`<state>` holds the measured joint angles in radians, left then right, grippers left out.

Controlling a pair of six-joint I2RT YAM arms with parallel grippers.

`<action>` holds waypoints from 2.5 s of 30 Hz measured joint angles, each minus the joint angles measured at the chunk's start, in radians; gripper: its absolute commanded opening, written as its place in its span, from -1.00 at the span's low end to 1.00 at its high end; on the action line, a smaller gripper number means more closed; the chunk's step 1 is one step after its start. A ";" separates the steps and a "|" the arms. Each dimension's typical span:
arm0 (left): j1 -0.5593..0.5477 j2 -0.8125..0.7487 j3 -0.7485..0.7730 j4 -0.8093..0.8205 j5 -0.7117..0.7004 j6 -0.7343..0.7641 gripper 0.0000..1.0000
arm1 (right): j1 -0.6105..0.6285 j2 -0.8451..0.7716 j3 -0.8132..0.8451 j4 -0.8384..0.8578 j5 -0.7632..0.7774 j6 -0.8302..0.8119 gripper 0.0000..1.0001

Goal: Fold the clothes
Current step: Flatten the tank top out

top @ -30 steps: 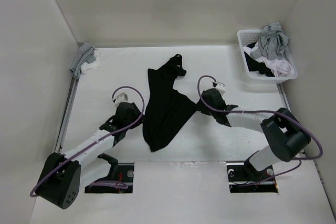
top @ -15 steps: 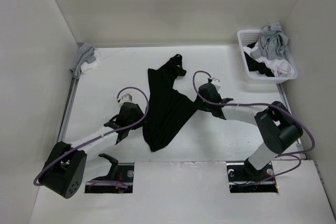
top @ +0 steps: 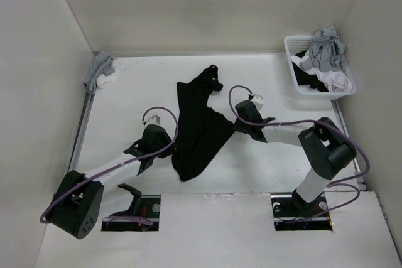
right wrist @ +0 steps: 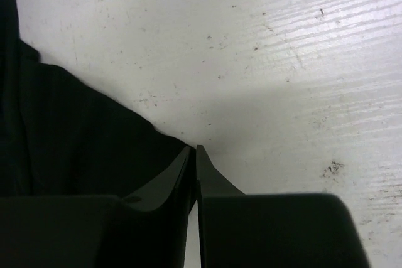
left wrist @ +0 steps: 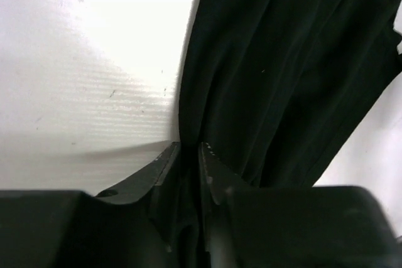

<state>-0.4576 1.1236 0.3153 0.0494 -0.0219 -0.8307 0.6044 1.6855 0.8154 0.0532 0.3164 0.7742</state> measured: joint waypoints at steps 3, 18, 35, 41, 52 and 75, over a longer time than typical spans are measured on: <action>0.013 -0.008 -0.003 0.001 0.010 -0.012 -0.95 | 0.000 -0.011 -0.026 0.031 -0.004 0.015 -1.00; 0.026 -0.468 0.153 -0.393 -0.146 -0.056 -0.98 | 0.006 -0.568 -0.335 0.001 0.047 0.072 -1.00; 0.092 0.376 0.466 -0.205 -0.302 0.025 -0.59 | -0.031 -0.445 -0.318 0.015 0.048 0.078 -1.00; 0.146 0.389 0.449 -0.089 -0.277 0.043 -0.07 | -0.031 -0.402 -0.305 0.036 0.037 0.071 -1.00; 0.113 -0.275 0.041 -0.111 -0.245 -0.010 -0.28 | -0.035 -0.399 -0.307 0.089 -0.005 0.049 -1.00; 0.035 -0.150 -0.018 -0.214 -0.257 -0.111 -0.50 | -0.035 -0.421 -0.326 0.140 -0.029 0.026 -1.00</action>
<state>-0.4229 0.9737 0.2977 -0.1646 -0.2787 -0.9421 0.5694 1.2644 0.4892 0.1932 0.2871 0.8005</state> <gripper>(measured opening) 0.247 0.005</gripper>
